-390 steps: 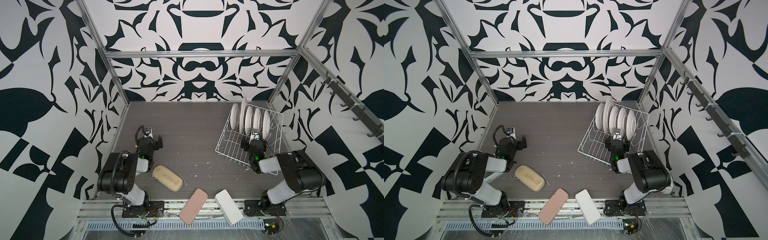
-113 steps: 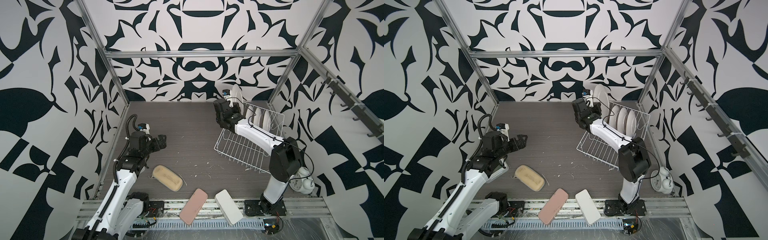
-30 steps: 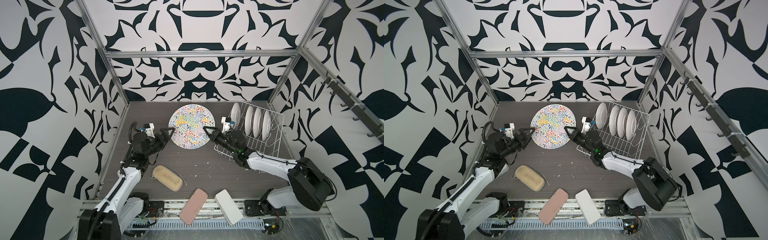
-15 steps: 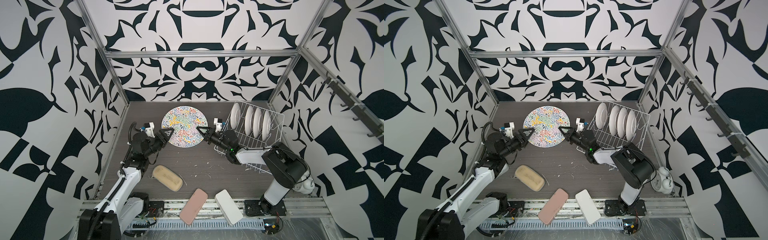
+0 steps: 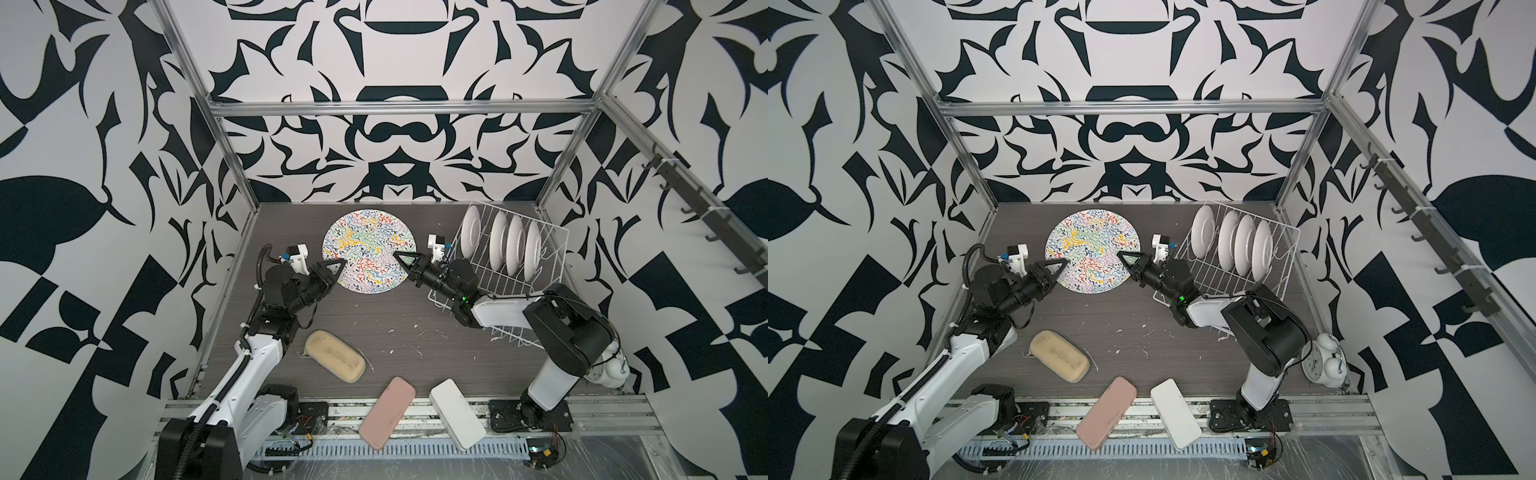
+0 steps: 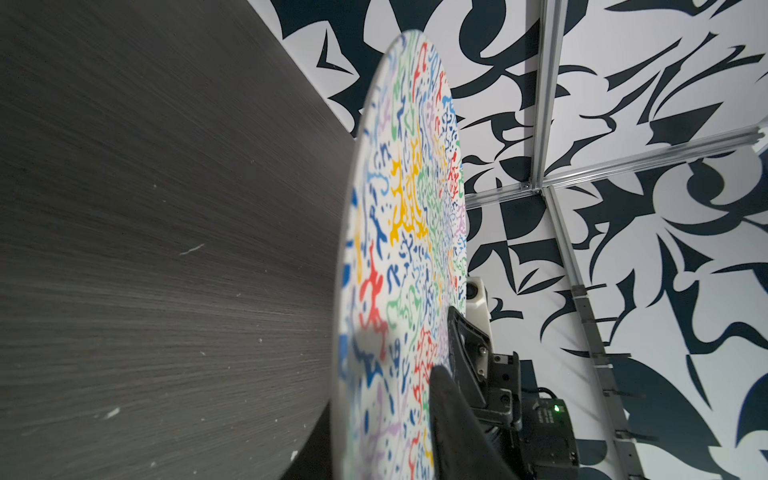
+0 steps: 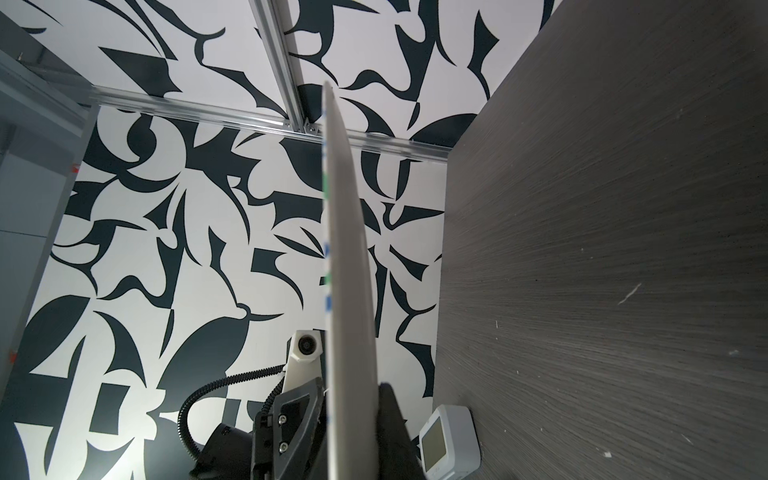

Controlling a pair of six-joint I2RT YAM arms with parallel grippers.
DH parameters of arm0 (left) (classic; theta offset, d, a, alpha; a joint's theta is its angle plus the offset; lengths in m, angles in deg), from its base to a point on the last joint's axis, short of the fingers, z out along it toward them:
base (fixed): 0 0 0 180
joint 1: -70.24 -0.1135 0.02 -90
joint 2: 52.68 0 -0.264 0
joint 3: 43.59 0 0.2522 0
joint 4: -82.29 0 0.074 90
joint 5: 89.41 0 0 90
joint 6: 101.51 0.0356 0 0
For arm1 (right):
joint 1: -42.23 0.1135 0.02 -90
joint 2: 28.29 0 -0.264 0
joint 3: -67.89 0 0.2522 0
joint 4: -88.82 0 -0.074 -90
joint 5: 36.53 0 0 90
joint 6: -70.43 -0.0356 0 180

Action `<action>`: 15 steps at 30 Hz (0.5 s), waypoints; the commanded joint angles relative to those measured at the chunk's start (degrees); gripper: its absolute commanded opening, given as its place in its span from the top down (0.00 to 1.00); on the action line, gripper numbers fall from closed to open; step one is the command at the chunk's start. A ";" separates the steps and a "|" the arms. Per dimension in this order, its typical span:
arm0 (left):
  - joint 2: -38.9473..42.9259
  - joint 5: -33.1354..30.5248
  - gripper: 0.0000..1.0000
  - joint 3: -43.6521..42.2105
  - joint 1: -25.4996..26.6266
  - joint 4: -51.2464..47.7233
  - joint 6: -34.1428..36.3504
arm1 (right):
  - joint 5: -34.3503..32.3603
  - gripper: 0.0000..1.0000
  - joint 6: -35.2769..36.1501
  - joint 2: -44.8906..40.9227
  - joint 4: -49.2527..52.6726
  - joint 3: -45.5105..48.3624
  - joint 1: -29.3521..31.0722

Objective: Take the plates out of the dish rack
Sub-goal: 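Grasp the plate's rim with the left gripper while the right gripper holds it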

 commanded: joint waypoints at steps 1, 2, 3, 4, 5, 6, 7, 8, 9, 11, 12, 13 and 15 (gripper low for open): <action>0.45 -0.56 0.78 -0.59 0.04 1.09 0.03 | 0.88 1.00 2.20 -4.15 -3.95 -2.98 -0.24; 0.38 -0.58 0.82 -0.59 0.00 1.20 0.04 | 0.96 1.00 2.38 -4.24 -3.80 -2.98 -0.24; 0.29 -0.62 0.87 -0.58 0.04 1.27 0.03 | 0.97 1.00 2.48 -4.30 -3.75 -3.02 -0.24; 0.21 -0.47 0.91 -0.56 0.06 1.37 -0.04 | 1.02 1.00 2.50 -4.25 -3.74 -2.98 -0.24; 0.20 -0.48 0.95 -0.56 0.03 1.40 0.02 | 1.14 0.98 2.52 -4.19 -3.87 -2.98 -0.31; 0.20 -0.42 0.97 -0.56 0.00 1.51 -0.13 | 1.44 0.96 2.48 -4.07 -4.00 -3.06 -0.33; 0.16 -0.48 0.98 -0.59 0.00 1.56 -0.11 | 1.61 0.93 2.41 -3.94 -4.17 -3.15 -0.33; 0.31 -0.47 0.99 -0.59 0.11 1.52 -0.08 | 1.75 0.87 2.24 -3.76 -4.48 -3.23 -0.43; 0.41 -0.53 1.00 -0.63 -0.02 1.53 -0.11 | 2.01 0.81 2.06 -3.63 -4.85 -3.32 -0.53; 0.80 -0.96 1.00 -0.76 0.03 1.43 0.03 | 2.33 0.71 1.70 -3.43 -5.28 -3.41 -0.58; 1.14 -1.44 1.00 -0.96 -0.03 1.32 0.13 | 2.37 0.65 1.52 -3.45 -5.33 -3.42 -0.67; 1.40 -1.89 1.00 -1.12 -0.03 1.25 0.11 | 2.46 0.60 1.53 -3.52 -5.28 -3.37 -0.76; 2.14 -2.95 1.00 -1.46 -0.04 1.18 0.25 | 2.37 0.46 1.42 -3.87 -4.75 -3.21 -0.93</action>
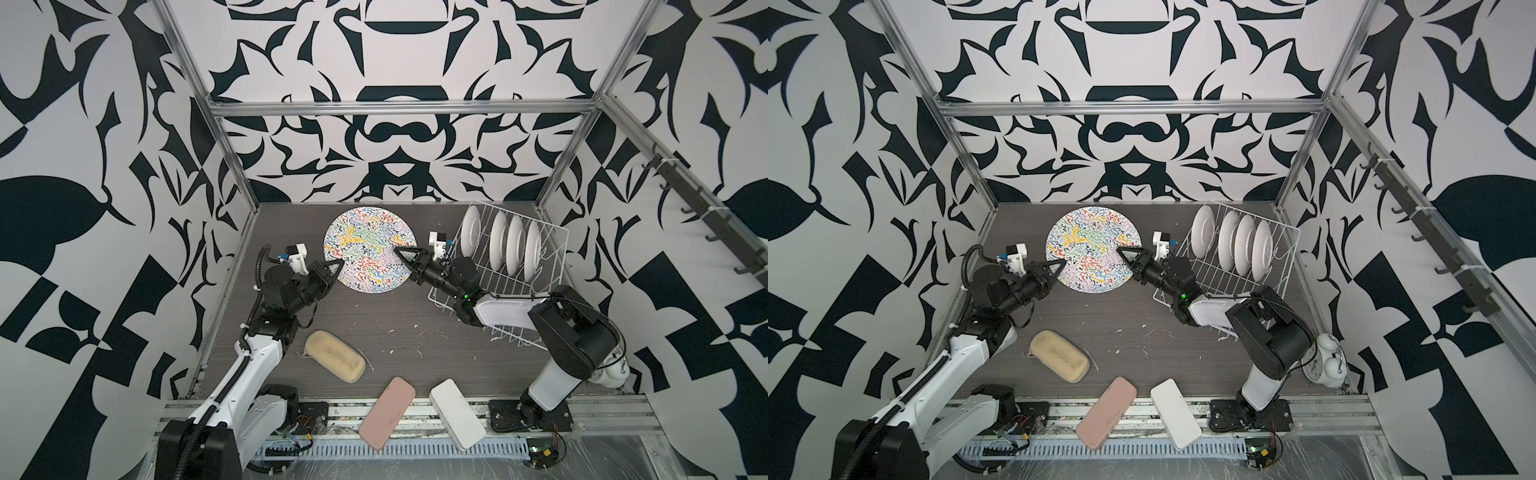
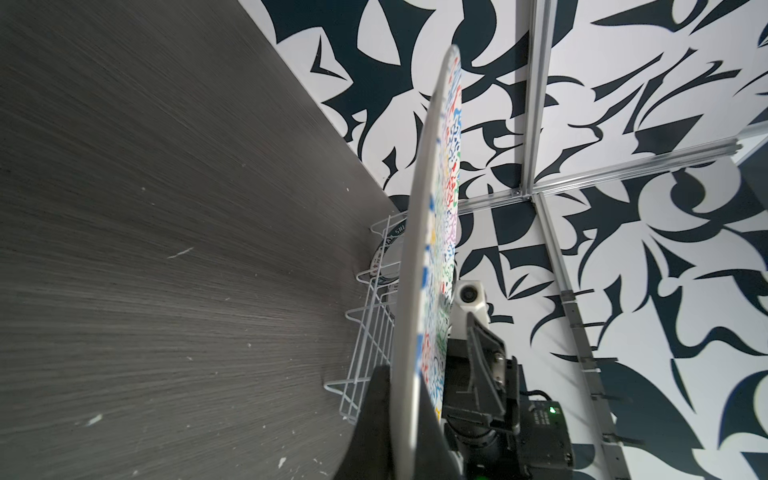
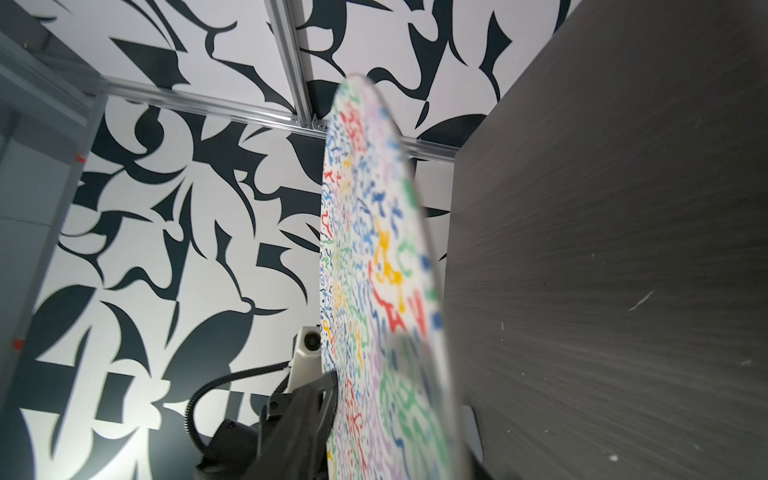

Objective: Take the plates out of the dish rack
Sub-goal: 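Grasp the plate's rim with the left gripper while the right gripper holds it, then carry the plate off with the left gripper while the right gripper returns to the rack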

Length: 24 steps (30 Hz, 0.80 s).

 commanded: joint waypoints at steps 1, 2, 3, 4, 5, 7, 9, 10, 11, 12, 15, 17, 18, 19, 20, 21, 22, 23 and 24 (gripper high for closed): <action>1.80 -2.57 1.00 -1.16 -0.06 0.05 1.84 | 0.58 0.43 0.37 -2.88 -5.47 -2.28 -0.50; 2.15 -2.91 1.00 -1.27 -0.11 -0.11 1.71 | 0.41 0.39 0.37 -3.14 -4.84 -2.17 -0.60; 2.30 -3.16 1.00 -1.12 -0.11 -0.02 1.58 | 0.23 0.34 0.20 -3.49 -3.99 -2.08 -0.76; 2.37 -3.45 1.00 -0.94 -0.09 -0.07 1.62 | 0.11 0.29 0.03 -3.88 -2.99 -2.13 -0.91; 2.40 -3.84 1.00 -0.53 -0.14 -0.39 1.60 | -0.12 0.22 0.03 -4.32 -1.68 -2.23 -1.21; 1.97 -4.89 1.00 0.56 -0.26 -0.92 1.83 | -0.17 0.16 0.18 -5.45 0.98 -2.59 -1.65; 1.22 -5.37 1.00 2.20 -0.91 -1.64 2.00 | -0.25 0.12 0.86 -6.86 4.82 -3.10 -2.33; 0.86 -5.29 1.00 2.91 -1.44 -1.79 1.95 | -0.25 0.10 1.34 -7.44 6.51 -3.39 -2.66; 0.35 -5.28 1.00 3.71 -2.06 -1.76 1.70 | -0.25 0.09 1.72 -8.09 8.38 -3.85 -3.17; -0.20 -5.41 1.00 4.39 -2.73 -1.64 1.27 | -0.10 0.09 1.97 -8.62 9.83 -4.24 -3.67; -1.97 -6.62 1.00 5.94 -4.32 0.63 -1.15 | 0.98 0.08 2.26 -9.73 13.54 -5.95 -5.58; -3.24 -7.44 1.00 6.79 -4.99 2.33 -2.72 | 1.95 0.08 2.39 -10.34 15.92 -7.02 -7.11; -4.05 -7.64 1.00 7.33 -5.40 2.96 -3.22 | 2.41 0.08 2.47 -10.70 16.92 -7.36 -7.94; -4.73 -7.67 1.00 7.85 -5.69 3.34 -3.62 | 2.76 0.08 2.48 -11.02 17.62 -7.56 -8.64; -5.56 -7.72 1.00 8.51 -6.01 3.60 -3.78 | 3.20 0.08 2.49 -11.44 18.30 -7.77 -9.35; -6.31 -7.69 1.00 9.08 -6.32 3.58 -3.78 | 3.58 0.08 2.48 -11.88 18.66 -7.79 -10.12; -6.85 -7.94 1.00 9.45 -6.63 3.56 -3.74 | 3.91 0.08 2.61 -12.34 19.18 -7.71 -10.86; -7.44 -8.53 1.00 9.68 -6.85 3.51 -3.77 | 4.19 0.08 2.81 -12.91 19.96 -7.70 -11.39; -7.73 -9.36 1.00 9.70 -7.11 3.48 -3.77 | 4.26 0.08 3.05 -13.56 21.51 -7.75 -11.84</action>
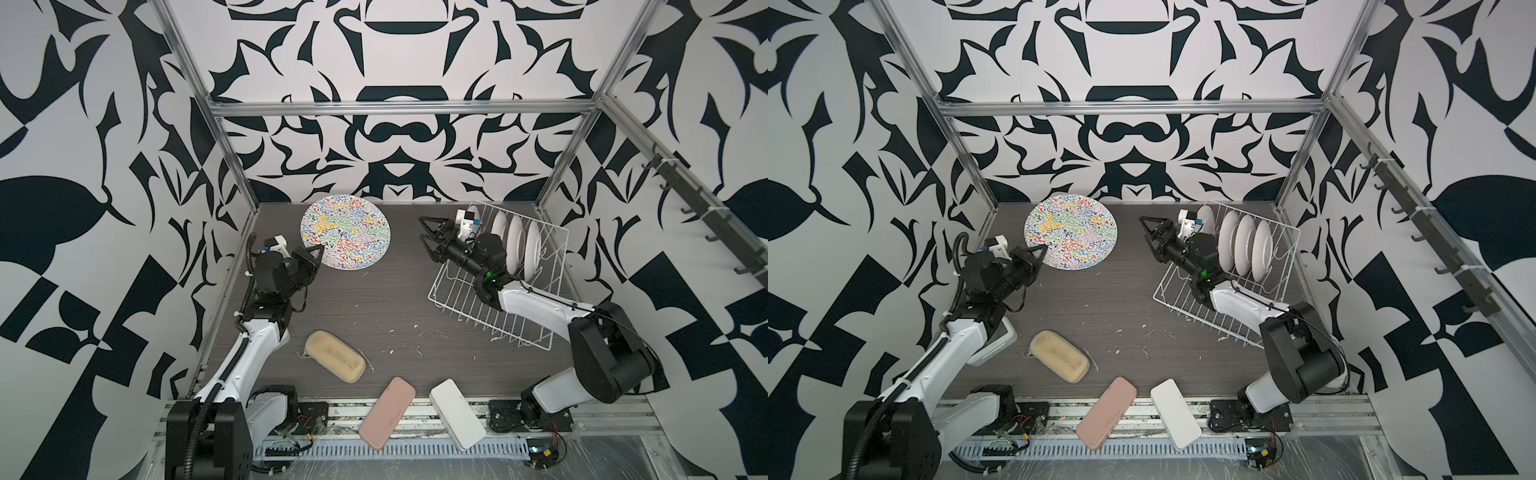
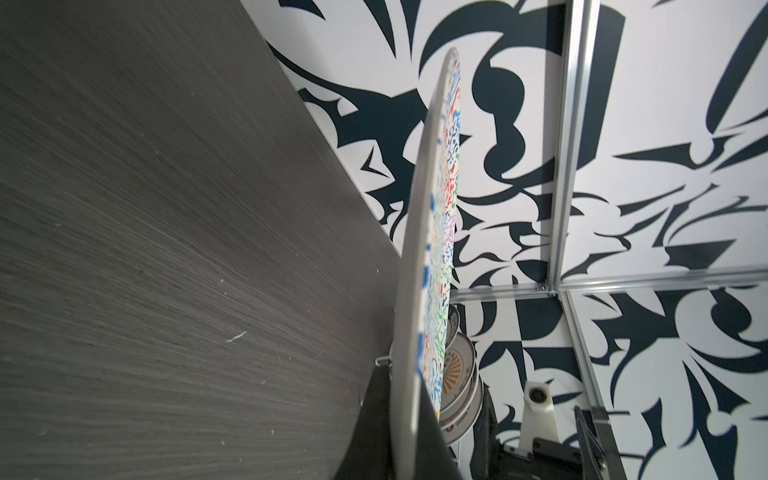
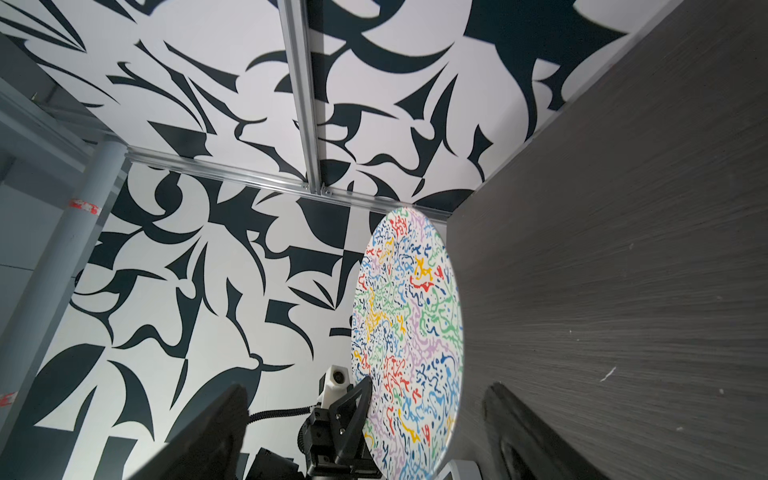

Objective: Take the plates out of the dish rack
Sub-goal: 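Carry the plate off with the left gripper while the right gripper returns to the rack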

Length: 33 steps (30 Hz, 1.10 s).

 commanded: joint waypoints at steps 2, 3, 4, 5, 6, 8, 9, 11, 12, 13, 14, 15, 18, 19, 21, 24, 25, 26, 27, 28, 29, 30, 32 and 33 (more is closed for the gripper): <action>-0.38 -3.76 1.00 2.42 -1.13 4.72 -1.29 | 2.14 0.06 2.55 -3.93 7.69 -2.75 -1.47; -0.37 -4.97 1.00 2.18 -1.41 4.59 -1.24 | 2.50 0.05 3.62 -4.57 10.63 -3.51 -1.70; -0.21 -6.09 1.00 1.92 -1.63 4.32 -0.99 | 2.70 0.04 4.94 -5.07 13.12 -4.19 -1.75; -0.05 -7.28 1.00 1.70 -1.97 3.84 -0.80 | 2.75 0.03 6.63 -5.73 16.18 -5.03 -1.79; 0.09 -8.22 1.00 1.31 -2.41 3.50 -0.66 | 2.86 0.02 8.73 -6.41 19.47 -5.93 -1.86; 0.15 -9.37 1.00 0.76 -3.30 3.23 -0.12 | 2.91 0.01 12.48 -7.63 24.82 -7.21 -1.79; 0.10 -9.84 1.00 0.49 -3.80 2.94 0.07 | 2.75 0.01 14.22 -8.21 26.49 -7.47 -1.71; -0.47 -10.22 1.00 -0.02 -4.81 3.38 0.71 | 2.44 0.01 16.30 -9.03 28.92 -7.32 -1.72; -0.94 -10.31 1.00 -0.30 -5.38 3.47 0.30 | 2.43 0.01 16.89 -9.22 29.96 -7.43 -1.70; -1.35 -10.35 1.00 -0.62 -5.99 4.04 -0.43 | 2.31 0.01 17.37 -9.25 30.91 -7.53 -1.73; -2.19 -9.94 1.00 -0.85 -6.65 5.40 -0.83 | 2.37 0.01 17.90 -9.23 31.74 -7.74 -1.71; -3.08 -9.47 1.00 -0.79 -7.46 6.27 -1.03 | 2.28 0.01 18.27 -9.10 31.82 -7.72 -1.69; -6.27 -6.96 1.00 0.64 -9.80 6.99 -1.40 | 1.20 0.01 18.36 -8.33 31.97 -6.97 -1.55; -7.33 -5.99 1.00 0.95 -10.54 7.65 -1.68 | 0.83 0.01 18.01 -8.16 32.09 -6.88 -1.51; -9.70 -4.33 1.00 1.25 -12.27 9.65 -2.93 | 0.46 0.01 17.92 -7.73 32.31 -6.88 -0.96; -13.79 -4.26 1.00 0.77 -13.74 13.28 -4.75 | 0.10 0.01 21.11 -7.58 36.43 -8.69 0.42; -14.80 -4.34 1.00 0.55 -13.98 14.49 -5.06 | -0.57 0.01 22.88 -7.53 38.95 -9.65 0.92; -15.83 -4.45 1.00 0.61 -14.23 15.36 -5.18 | -1.65 0.01 24.87 -7.49 41.88 -10.92 1.61; -16.80 -4.67 1.00 0.84 -14.38 15.66 -4.79 | -2.88 0.01 26.50 -7.43 44.24 -11.92 2.17; -17.55 -4.98 1.00 0.90 -14.43 15.73 -4.50 | -3.81 0.01 27.45 -7.37 45.53 -12.46 2.66; -18.30 -5.58 1.00 0.69 -14.43 16.47 -4.35 | -4.42 0.01 27.82 -7.14 46.05 -12.80 3.06; -19.01 -6.25 1.00 0.21 -14.51 17.97 -4.52 | -4.63 0.01 27.68 -6.86 45.85 -12.77 3.22; -20.14 -7.61 1.00 -0.88 -14.65 20.15 -5.34 | -4.23 0.01 27.04 -5.95 45.75 -13.27 3.40; -20.73 -8.18 1.00 -1.16 -14.77 20.62 -5.93 | -3.95 0.01 26.89 -5.46 45.83 -13.72 3.57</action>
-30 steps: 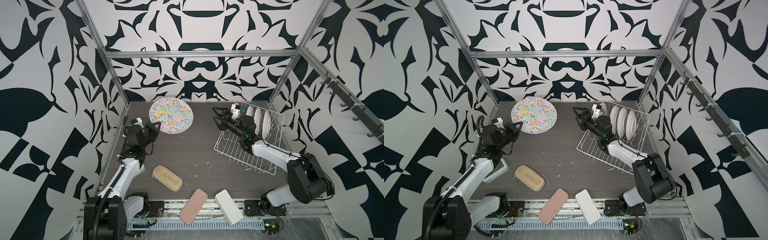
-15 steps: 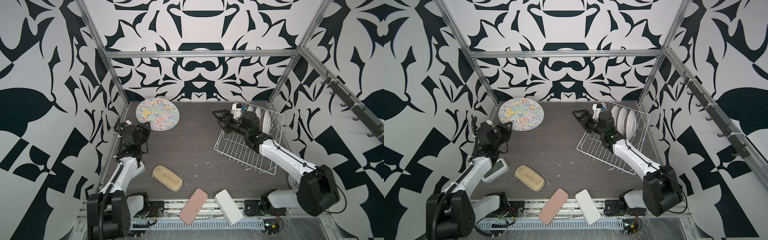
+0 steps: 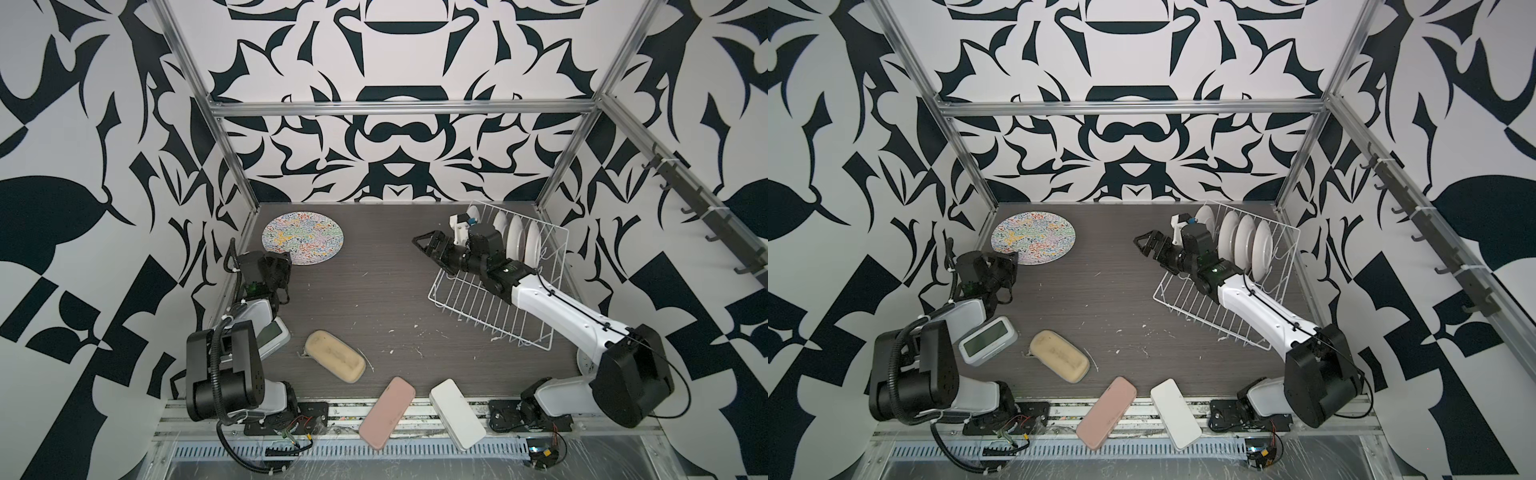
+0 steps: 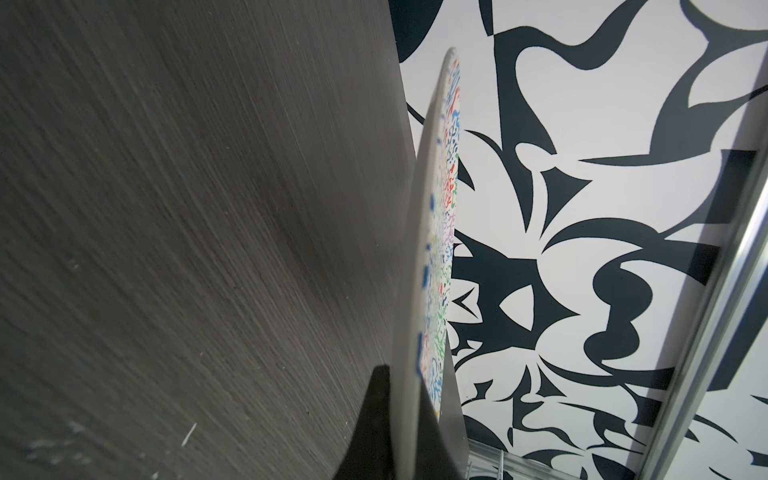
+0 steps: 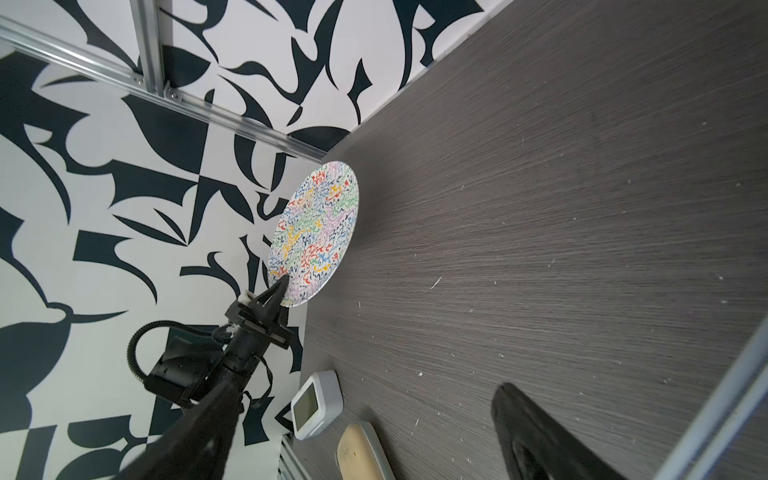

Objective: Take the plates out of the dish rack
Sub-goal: 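Carry the plate off with the left gripper while the right gripper returns to the rack, then lower the patterned plate flat onto the table with the left gripper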

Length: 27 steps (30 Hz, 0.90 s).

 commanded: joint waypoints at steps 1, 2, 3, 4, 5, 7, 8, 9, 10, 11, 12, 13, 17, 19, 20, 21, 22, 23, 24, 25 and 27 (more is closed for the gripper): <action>-1.10 -1.67 1.00 -0.64 -0.57 9.32 -2.15 | -1.27 0.01 2.15 1.20 1.66 -3.18 0.52; -1.72 -1.59 1.00 -0.51 -0.83 9.68 -2.25 | -1.27 0.01 2.14 1.45 1.72 -3.48 0.78; -2.29 -1.47 1.00 -0.25 -1.09 9.82 -2.28 | -1.27 0.01 2.14 1.64 1.76 -3.73 1.06; -2.93 -1.26 1.00 -0.04 -1.35 9.94 -2.32 | -1.27 0.01 2.22 1.77 1.76 -3.87 1.25; -3.73 -0.94 1.00 0.06 -1.71 10.66 -2.45 | -1.35 0.01 2.23 1.96 1.82 -3.92 1.39; -5.53 0.15 1.00 -0.03 -2.79 12.83 -3.75 | -1.35 0.02 2.27 2.21 2.18 -4.19 1.52; -6.52 0.86 1.00 -0.05 -3.42 14.02 -4.40 | -1.31 0.02 2.30 2.21 2.43 -4.27 1.52; -7.44 1.46 1.00 -0.03 -4.00 14.98 -4.80 | -1.27 0.02 2.47 2.21 2.70 -4.38 1.62; -8.32 1.76 1.00 0.05 -4.41 15.34 -4.95 | -1.33 0.02 2.63 2.21 2.93 -4.45 1.71; -9.43 2.03 1.00 0.38 -4.86 15.56 -4.95 | -1.35 0.02 2.75 2.21 3.15 -4.59 1.70; -10.76 2.88 1.00 0.73 -5.45 15.81 -5.00 | -1.29 0.02 2.75 2.20 3.49 -4.71 1.70; -11.83 3.61 1.00 0.98 -5.85 16.51 -4.99 | -1.22 0.02 2.75 2.21 3.68 -4.89 1.74; -15.17 5.30 1.00 1.95 -6.68 17.55 -4.74 | -0.59 0.04 2.75 2.74 4.04 -5.33 1.78; -15.88 5.48 1.00 2.08 -6.77 17.55 -4.40 | -0.39 0.04 2.80 2.78 4.13 -5.62 1.87; -16.11 5.45 1.00 2.04 -6.77 17.42 -4.22 | -0.30 0.04 2.75 2.74 4.35 -5.72 1.98; -16.30 5.35 1.00 1.92 -6.85 17.44 -4.13 | -0.17 0.04 2.75 2.66 4.52 -5.77 1.99; -16.43 5.26 1.00 1.78 -6.94 17.42 -4.20 | -0.12 0.04 2.75 2.65 4.65 -5.79 2.04; -16.56 5.09 1.00 1.60 -7.01 17.42 -4.13 | -0.04 0.05 2.75 2.50 4.82 -5.78 2.05; -16.50 5.17 1.00 1.49 -7.12 17.38 -4.14 | -0.04 0.05 2.75 2.39 4.92 -5.80 2.05; -16.65 5.29 1.00 1.42 -7.21 17.33 -4.28 | -0.04 0.04 2.84 2.26 5.00 -5.73 2.05; -16.88 5.76 1.00 1.47 -7.47 17.08 -4.30 | -0.21 0.05 2.84 2.05 5.10 -5.45 2.05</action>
